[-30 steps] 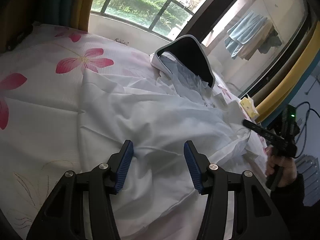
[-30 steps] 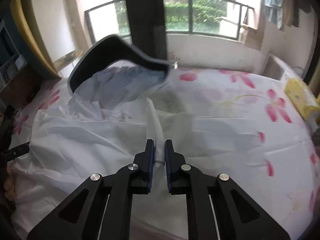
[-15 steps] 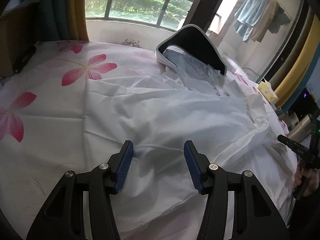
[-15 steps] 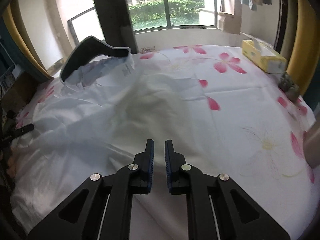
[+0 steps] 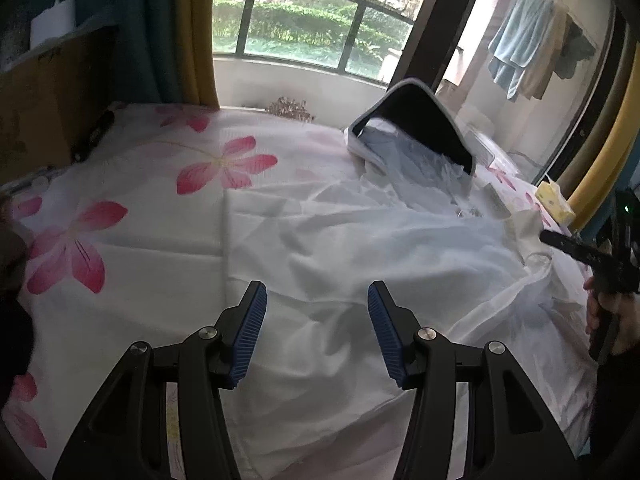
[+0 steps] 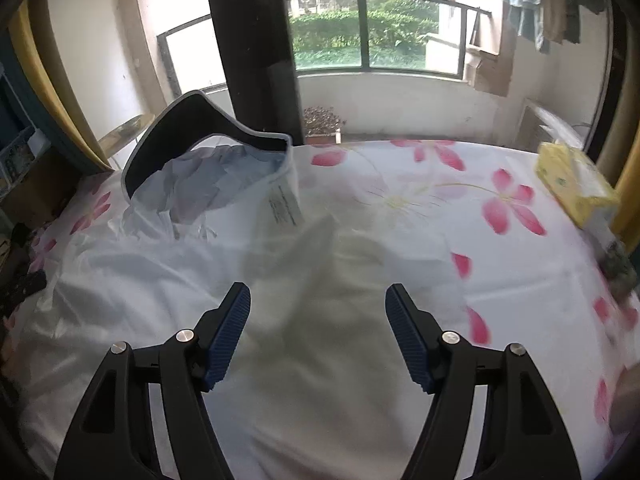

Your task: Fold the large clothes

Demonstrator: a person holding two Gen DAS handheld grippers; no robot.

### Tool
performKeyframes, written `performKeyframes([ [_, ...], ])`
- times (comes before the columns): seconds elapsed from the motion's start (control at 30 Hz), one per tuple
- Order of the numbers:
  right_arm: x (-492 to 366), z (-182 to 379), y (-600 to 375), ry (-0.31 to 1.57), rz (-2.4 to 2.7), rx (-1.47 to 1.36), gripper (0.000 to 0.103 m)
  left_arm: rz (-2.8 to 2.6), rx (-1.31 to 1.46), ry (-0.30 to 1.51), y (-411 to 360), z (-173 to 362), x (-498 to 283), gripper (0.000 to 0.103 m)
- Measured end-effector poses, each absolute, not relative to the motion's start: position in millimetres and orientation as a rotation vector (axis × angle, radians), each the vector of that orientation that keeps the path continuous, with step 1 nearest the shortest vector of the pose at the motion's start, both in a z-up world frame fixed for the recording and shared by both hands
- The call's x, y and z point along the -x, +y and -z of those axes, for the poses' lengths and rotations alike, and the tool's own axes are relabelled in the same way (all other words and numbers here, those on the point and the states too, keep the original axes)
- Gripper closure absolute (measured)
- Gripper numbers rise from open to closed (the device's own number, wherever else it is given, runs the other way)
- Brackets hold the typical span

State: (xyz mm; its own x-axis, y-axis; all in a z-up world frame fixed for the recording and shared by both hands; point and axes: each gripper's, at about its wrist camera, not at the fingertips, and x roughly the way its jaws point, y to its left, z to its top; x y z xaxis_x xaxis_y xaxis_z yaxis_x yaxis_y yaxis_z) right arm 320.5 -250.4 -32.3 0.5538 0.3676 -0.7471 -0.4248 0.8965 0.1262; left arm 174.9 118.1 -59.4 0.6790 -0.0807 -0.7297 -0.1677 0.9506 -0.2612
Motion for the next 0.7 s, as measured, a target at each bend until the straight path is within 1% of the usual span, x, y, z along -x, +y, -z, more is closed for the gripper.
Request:
performKeyframes([
  [0.07,-326,37,-240,0.87,-0.498,0.085,0.034,-0.039,0.326,0.849,116,66,-177,0.047],
  [0.1,-327,40,-235,0.875,-0.517,0.09,0.05,-0.031,0.328,0.865,114,70,-178,0.047],
  [0.13,-329,43,-230,0.891,-0.531,0.108,0.079,-0.029,0.325,0.874,112,73,-179,0.047],
  [0.2,-325,44,-228,0.885,-0.528,0.143,0.099,-0.035,0.291,0.87,107,74,-180,0.047],
  [0.33,-306,22,-241,0.777,-0.478,0.18,0.1,-0.05,0.294,0.862,105,75,-181,0.047],
  [0.47,-285,6,-274,0.738,-0.403,0.131,0.1,-0.068,0.285,0.853,102,76,-180,0.047],
  [0.57,-267,15,-290,0.771,-0.375,0.101,0.1,-0.076,0.274,0.865,101,75,-181,0.047],
  [0.7,-246,43,-310,0.871,-0.34,0.069,0.099,-0.086,0.268,0.893,98,72,-184,0.047],
])
